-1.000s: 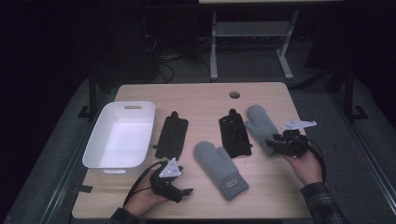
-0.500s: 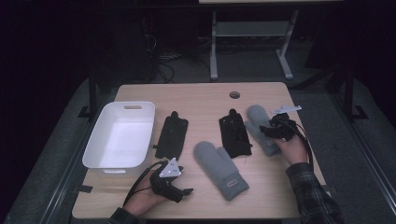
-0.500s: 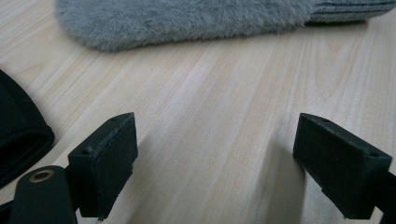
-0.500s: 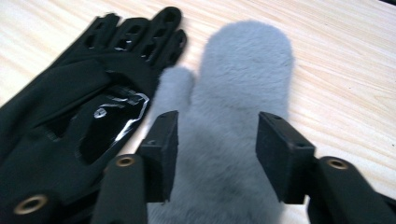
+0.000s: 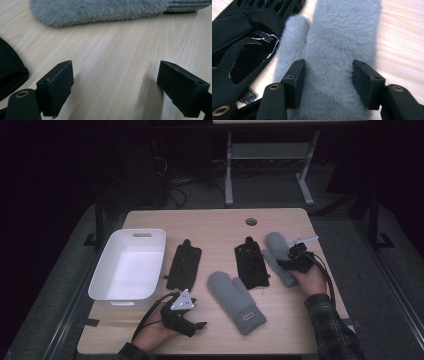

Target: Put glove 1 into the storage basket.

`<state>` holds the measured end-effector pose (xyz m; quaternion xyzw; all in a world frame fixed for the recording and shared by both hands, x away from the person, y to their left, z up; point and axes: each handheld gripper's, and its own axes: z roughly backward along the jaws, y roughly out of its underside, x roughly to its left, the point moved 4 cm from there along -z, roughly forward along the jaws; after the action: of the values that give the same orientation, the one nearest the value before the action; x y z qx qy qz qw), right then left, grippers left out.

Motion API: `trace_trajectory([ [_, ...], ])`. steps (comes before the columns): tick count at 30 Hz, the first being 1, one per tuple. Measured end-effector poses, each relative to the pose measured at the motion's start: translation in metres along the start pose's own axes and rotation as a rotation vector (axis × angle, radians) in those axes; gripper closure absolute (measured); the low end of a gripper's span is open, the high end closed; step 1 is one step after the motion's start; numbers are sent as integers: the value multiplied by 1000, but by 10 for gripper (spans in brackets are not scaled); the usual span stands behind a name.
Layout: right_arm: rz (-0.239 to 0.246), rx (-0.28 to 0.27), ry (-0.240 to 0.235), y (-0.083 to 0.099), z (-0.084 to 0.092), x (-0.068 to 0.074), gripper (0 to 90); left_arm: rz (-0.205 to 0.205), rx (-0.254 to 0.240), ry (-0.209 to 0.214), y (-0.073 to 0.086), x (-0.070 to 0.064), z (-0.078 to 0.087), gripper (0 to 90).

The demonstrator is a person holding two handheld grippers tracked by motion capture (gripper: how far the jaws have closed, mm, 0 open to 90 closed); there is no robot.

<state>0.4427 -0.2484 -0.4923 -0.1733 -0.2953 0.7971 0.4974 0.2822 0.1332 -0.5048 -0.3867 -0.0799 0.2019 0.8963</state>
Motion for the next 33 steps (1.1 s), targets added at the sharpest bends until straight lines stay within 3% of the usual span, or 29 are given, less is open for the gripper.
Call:
trace_trajectory([
  [13,-26,-7,-38,3,1,-1,577,0,2,0,0,0,0,132],
  [17,-3,-11,-41,3,3,-1,728,-6,8,1,0,0,0,132],
  [21,23,-20,-34,3,7,-1,802,-1,3,0,0,0,0,132],
  [33,18,-84,-50,2,33,-2,847,-6,8,1,0,0,0,132],
])
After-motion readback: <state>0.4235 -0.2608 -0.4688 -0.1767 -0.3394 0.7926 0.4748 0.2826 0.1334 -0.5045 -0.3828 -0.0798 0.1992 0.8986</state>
